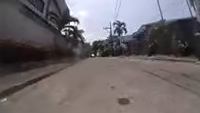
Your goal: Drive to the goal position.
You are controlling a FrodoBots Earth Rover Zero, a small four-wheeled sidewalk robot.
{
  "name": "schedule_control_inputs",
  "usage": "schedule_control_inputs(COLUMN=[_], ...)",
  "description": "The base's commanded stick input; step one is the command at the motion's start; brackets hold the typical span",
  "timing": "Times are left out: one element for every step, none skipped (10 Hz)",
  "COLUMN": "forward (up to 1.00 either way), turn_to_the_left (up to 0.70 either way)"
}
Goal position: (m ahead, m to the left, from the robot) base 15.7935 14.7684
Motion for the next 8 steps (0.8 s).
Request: schedule_control_inputs(forward=[1.0,1.0,1.0,1.0,1.0,1.0,1.0,1.0], turn_to_the_left=[-0.02,-0.02,-0.03,-0.4,-0.4,-0.4,-0.4,-0.22])
